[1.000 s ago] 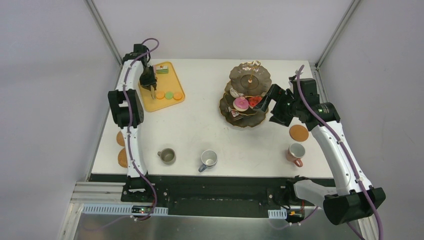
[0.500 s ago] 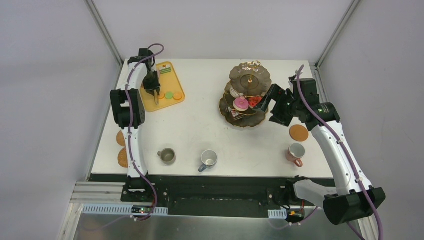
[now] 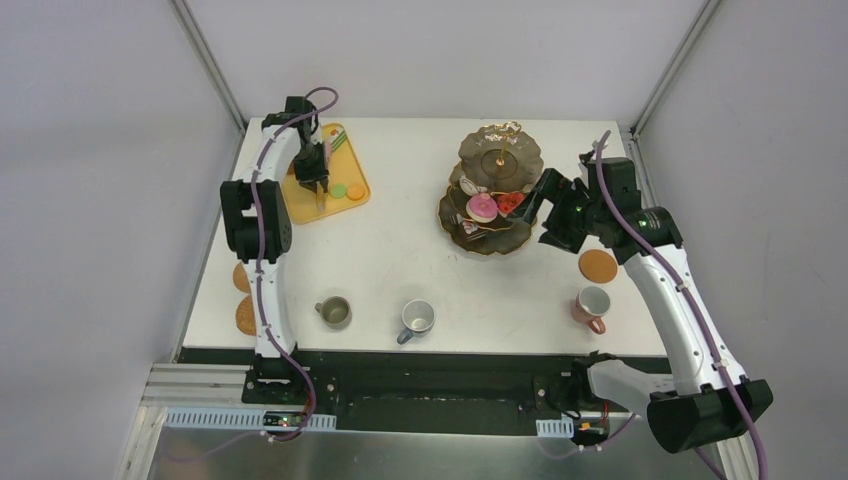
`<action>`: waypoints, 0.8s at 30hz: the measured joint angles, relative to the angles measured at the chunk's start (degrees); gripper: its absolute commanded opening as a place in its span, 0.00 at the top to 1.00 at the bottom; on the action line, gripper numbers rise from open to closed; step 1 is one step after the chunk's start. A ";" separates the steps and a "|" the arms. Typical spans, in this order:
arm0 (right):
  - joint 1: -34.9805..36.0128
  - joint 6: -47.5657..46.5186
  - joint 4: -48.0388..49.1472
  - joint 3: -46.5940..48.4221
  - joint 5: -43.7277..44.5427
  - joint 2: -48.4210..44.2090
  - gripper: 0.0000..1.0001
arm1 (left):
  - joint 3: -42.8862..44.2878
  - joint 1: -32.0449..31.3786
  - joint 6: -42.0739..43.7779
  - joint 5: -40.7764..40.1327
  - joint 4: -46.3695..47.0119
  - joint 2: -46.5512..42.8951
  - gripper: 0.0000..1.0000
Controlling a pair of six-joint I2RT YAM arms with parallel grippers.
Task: Serve the afternoon tea
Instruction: Adjust the dessert on the tray.
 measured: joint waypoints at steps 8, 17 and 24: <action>-0.02 -0.02 0.02 0.00 -0.02 -0.46 0.01 | -4.79 0.00 2.29 1.25 0.04 -4.90 0.72; -0.02 -0.04 0.00 0.00 -0.22 -0.39 0.01 | -3.67 0.00 10.38 1.97 -2.75 -7.02 0.70; -0.02 -0.02 -0.02 0.00 -0.33 -0.26 0.01 | 4.35 0.00 12.81 1.05 -4.76 -2.43 0.69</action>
